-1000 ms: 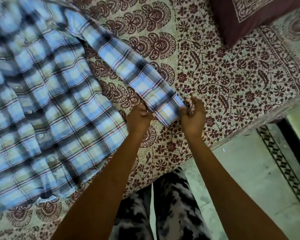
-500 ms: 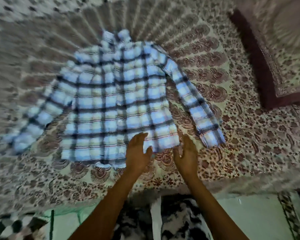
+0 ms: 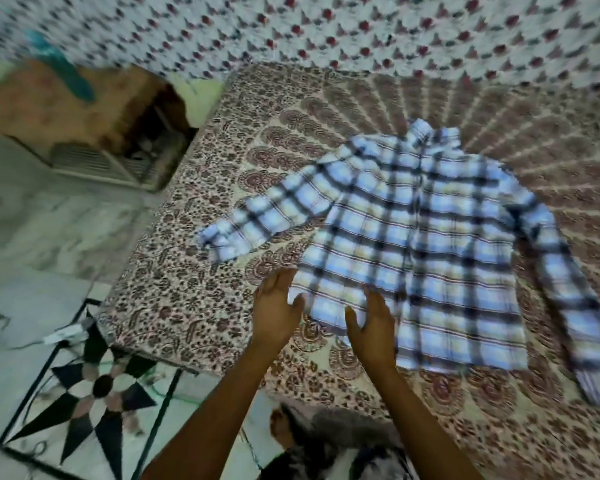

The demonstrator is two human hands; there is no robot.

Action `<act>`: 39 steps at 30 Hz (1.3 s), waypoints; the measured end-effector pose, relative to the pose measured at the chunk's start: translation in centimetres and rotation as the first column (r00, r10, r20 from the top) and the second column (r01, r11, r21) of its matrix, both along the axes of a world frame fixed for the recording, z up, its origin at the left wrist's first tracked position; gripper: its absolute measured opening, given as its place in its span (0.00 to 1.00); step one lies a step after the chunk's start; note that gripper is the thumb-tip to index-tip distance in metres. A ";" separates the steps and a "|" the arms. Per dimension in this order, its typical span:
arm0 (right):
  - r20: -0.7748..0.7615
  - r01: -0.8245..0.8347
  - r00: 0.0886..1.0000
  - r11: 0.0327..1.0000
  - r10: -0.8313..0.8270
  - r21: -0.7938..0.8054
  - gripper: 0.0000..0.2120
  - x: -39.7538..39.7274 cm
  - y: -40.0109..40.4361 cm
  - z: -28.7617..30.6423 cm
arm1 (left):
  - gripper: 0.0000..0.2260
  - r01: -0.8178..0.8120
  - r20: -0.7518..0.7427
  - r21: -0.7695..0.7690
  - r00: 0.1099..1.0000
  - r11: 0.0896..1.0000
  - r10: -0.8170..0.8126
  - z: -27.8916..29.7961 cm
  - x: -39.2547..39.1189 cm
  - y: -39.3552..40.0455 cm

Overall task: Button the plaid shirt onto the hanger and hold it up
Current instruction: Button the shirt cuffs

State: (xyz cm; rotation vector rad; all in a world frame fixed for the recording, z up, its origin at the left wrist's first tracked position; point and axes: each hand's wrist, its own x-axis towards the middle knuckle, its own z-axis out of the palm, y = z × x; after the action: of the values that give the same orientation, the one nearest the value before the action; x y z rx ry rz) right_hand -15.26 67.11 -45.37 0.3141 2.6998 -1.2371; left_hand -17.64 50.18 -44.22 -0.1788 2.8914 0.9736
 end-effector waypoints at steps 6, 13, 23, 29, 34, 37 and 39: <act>-0.018 -0.039 0.999 0.999 0.039 0.012 0.29 -4.0 -6.2 -1.9 | 0.24 -0.041 0.030 -0.046 0.999 0.998 0.042 -2.6 -2.7 -6.2; -0.015 -0.104 0.995 0.994 0.103 -0.024 0.24 -9.6 -11.8 -7.4 | 0.23 -0.079 0.143 -0.150 0.985 0.986 0.101 -8.4 -8.5 -11.2; 0.021 -0.181 0.983 0.982 0.182 -0.059 0.26 -14.1 -16.1 -15.6 | 0.17 0.079 0.248 -0.529 0.967 0.845 0.064 -18.7 -16.4 -18.7; 0.107 -0.130 0.984 0.983 0.144 -0.127 0.23 -14.1 -18.8 -17.8 | 0.09 0.015 0.191 -0.477 0.978 0.879 0.086 -18.3 -17.7 -20.1; 0.373 0.181 0.928 0.880 -0.005 -0.438 0.22 -14.6 -21.6 -16.0 | 0.05 -0.234 0.407 0.377 0.911 0.896 0.067 -11.7 -19.2 -19.8; 0.484 0.370 0.875 0.599 0.033 -0.710 0.21 -15.3 -22.8 -14.5 | 0.04 -0.400 0.487 0.696 0.873 0.596 0.018 -9.4 -19.5 -19.8; 0.511 0.467 0.859 0.390 0.010 -0.793 0.19 -15.7 -23.2 -14.4 | 0.04 -0.461 0.513 0.772 0.858 0.437 -0.002 -9.5 -19.5 -20.3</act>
State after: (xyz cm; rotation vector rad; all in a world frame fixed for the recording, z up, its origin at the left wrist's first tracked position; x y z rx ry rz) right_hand -30.93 43.96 -59.72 0.7137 1.2757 -2.1665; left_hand -37.16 29.87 -53.68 -0.6333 1.6240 2.0222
